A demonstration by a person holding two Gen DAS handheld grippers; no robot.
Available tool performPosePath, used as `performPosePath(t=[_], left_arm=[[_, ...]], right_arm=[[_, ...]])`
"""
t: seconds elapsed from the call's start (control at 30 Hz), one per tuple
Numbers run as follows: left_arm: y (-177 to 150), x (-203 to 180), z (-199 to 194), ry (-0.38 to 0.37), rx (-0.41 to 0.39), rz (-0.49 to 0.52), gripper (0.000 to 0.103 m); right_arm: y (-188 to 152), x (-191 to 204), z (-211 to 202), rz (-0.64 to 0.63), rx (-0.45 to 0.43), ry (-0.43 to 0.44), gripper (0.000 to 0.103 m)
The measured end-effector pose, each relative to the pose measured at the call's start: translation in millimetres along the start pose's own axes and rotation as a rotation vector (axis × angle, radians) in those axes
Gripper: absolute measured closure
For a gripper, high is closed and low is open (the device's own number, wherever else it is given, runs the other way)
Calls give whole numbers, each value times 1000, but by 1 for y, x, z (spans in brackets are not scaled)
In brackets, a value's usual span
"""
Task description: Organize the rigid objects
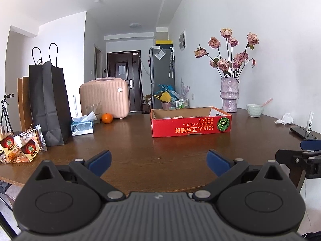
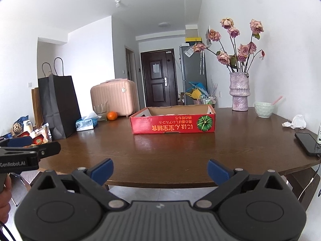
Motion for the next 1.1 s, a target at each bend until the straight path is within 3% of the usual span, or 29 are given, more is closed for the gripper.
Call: performPosePath(t=[1.1], left_arm=[[7,1,-5,-27,-24,-44,0]], right_arm=[[8,8,-2,-8,-19,17,2]])
Point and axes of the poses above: each gripper's, at about its wrist camera, not at the fingertips, and z roughly the way its jaws point, x to its left, y to its top, the point moved 8 cm from there along z, roughly the way its jaws point, and after that the axes turned 15 degrees about -y, right-handed, at the moved point
